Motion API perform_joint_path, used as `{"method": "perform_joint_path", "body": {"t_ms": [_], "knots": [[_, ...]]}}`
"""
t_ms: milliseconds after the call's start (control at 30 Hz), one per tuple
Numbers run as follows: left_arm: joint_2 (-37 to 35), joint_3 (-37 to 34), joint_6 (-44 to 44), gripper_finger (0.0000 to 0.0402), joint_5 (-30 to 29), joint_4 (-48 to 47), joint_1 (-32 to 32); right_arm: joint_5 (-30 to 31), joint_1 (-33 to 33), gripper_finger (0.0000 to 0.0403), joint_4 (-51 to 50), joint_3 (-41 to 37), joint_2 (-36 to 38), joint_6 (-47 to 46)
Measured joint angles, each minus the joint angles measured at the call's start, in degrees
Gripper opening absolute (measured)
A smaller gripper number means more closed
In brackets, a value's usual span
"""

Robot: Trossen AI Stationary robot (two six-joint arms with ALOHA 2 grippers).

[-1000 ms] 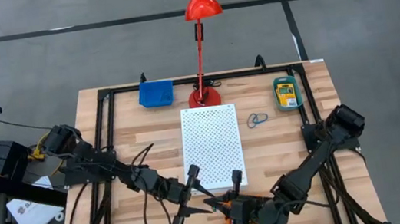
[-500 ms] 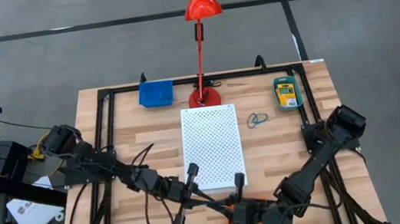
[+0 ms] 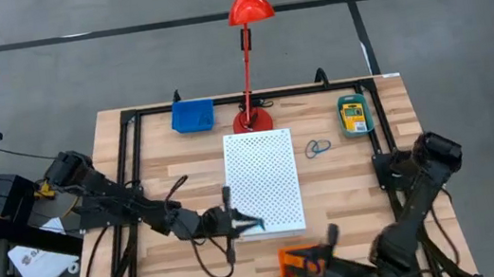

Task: Pick & Place Office Desk Supplies
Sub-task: Put the blue rubber band into the blue bin

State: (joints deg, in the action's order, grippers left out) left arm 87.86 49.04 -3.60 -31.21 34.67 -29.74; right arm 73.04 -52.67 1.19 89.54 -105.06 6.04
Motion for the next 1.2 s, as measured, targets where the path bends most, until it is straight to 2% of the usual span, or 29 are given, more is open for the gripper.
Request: {"method": "perform_joint_path", "body": {"t_ms": [200, 333, 433, 533, 633, 800, 1000, 1200], "knots": [[-7.44, 0.04, 6.13, 0.0001, -21.38, -20.26, -3.19, 15.86, -8.42, 0.0178, -2.53, 0.00, -0.13, -1.91], [-13.14, 0.04, 13.76, 0.0001, -33.18, -33.22, -4.29, 16.85, -11.50, 0.0186, -3.95, 0.00, 0.22, -5.48], [-17.14, 0.04, 19.61, 0.0000, -37.34, -41.83, -2.57, 17.05, -12.83, 0.0184, -6.95, 0.09, 0.34, -9.90], [-20.07, 0.02, 20.49, 0.0000, -37.23, -46.03, 2.39, 17.00, -14.63, 0.0179, -11.71, 0.02, 0.20, -16.01], [-22.69, 0.04, 17.98, 0.0000, -30.81, -46.13, 10.80, 17.00, -15.97, 0.0175, -17.32, 0.02, 0.22, -23.23], [-25.42, 0.04, 13.68, 0.0000, -10.60, -46.32, 29.57, 16.98, -15.99, 0.0171, -29.36, 0.02, 0.20, -37.39], [-25.26, 0.04, 11.30, 0.0000, 11.92, -46.08, 51.69, 16.98, -16.44, 0.0171, -43.86, 0.02, 0.20, -53.94], [-21.34, 0.04, 8.22, 0.0000, 25.32, -45.44, 67.15, 16.91, -16.40, 0.0171, -56.74, 0.02, 0.20, -67.77]]}}
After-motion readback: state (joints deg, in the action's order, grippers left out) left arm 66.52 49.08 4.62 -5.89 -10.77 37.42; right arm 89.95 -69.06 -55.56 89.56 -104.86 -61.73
